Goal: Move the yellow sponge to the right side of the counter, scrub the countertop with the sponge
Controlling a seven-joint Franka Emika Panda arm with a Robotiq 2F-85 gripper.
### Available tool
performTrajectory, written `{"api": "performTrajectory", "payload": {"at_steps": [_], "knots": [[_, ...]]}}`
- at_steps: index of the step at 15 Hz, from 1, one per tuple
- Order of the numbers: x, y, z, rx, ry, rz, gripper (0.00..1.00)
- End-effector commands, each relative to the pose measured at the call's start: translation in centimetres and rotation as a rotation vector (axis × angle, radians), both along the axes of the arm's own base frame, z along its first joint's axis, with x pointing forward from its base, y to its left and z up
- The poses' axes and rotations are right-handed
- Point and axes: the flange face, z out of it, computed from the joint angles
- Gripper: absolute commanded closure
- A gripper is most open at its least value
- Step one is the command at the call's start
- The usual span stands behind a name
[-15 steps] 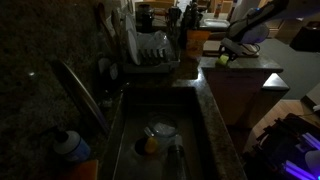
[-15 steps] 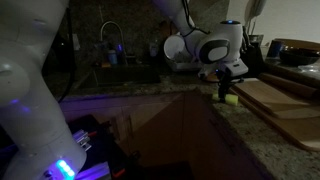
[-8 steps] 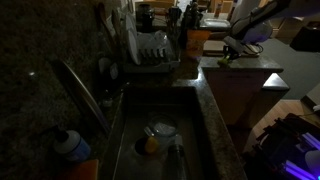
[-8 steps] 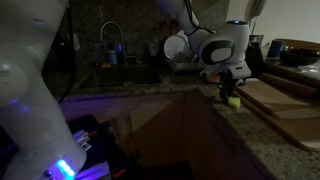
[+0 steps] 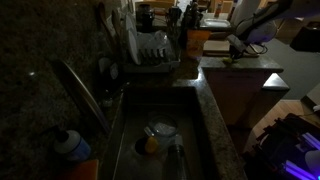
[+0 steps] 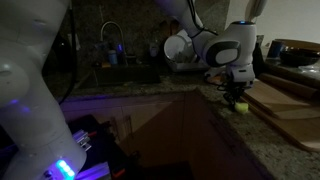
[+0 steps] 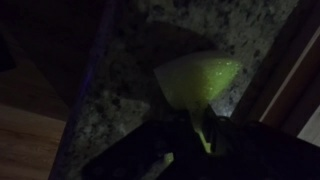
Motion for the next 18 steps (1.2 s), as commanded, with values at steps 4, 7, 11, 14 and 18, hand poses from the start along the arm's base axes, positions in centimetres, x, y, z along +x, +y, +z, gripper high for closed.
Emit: {"api": "performTrajectory", "payload": {"at_steps": [4, 7, 11, 14, 18], "knots": [[-5.9, -6.8, -4.2, -0.064, 0.077, -0.248, 0.96], [-7.5, -8.7, -4.2, -0.077, 0.070, -0.360, 0.96], [-9.0, -10.4, -4.7, -0.092, 0.093, -0.470, 0.96], [-9.8, -11.7, -4.7, -0.113, 0.110, -0.535, 0.96], [-11.5, -13.7, -4.8, -0.153, 0.150, -0.595, 0.96]]}}
